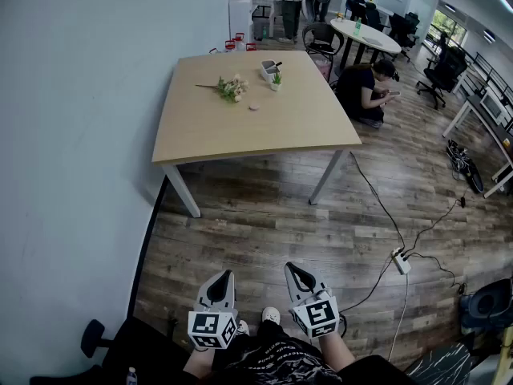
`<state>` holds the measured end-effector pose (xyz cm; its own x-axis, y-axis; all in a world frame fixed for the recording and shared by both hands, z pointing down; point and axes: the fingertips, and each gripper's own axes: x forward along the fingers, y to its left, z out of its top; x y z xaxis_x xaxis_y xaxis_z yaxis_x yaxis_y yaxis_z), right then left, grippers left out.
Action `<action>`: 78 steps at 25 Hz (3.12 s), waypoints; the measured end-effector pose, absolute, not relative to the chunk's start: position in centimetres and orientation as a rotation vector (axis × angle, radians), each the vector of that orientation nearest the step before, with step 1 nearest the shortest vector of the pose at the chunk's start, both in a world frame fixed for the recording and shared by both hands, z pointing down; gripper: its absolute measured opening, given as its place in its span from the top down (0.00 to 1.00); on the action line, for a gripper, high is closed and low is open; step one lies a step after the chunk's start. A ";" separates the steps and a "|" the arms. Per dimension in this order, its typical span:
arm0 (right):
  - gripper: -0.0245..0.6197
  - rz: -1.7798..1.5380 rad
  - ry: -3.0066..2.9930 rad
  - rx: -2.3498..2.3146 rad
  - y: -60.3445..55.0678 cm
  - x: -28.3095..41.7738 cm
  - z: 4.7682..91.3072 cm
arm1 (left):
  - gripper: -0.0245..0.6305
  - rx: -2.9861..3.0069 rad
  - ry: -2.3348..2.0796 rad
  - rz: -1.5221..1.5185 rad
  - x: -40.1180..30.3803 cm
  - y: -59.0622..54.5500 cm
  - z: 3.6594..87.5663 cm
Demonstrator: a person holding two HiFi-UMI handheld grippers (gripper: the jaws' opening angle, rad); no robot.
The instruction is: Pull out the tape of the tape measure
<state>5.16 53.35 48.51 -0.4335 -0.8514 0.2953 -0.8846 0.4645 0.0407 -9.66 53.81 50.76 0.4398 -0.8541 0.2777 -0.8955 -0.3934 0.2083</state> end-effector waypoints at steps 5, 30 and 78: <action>0.94 0.190 -2.452 1.472 54.6 5.0 49.4 | 0.95 2.383 -1.478 0.163 -9.3 54.5 50.6; 0.49 0.224 -2.467 1.502 52.8 11.4 49.7 | 0.61 2.422 -1.406 0.103 -5.4 54.1 50.0; 0.51 0.329 -2.370 1.532 18.5 0.4 53.7 | 0.61 2.478 -1.245 0.222 -14.2 17.6 53.8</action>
<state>0.43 18.49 53.67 -0.3867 -0.8449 0.3695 -0.9137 0.4054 -0.0293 -14.16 17.62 53.78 0.5999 -0.7438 0.2948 -0.7998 -0.5484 0.2441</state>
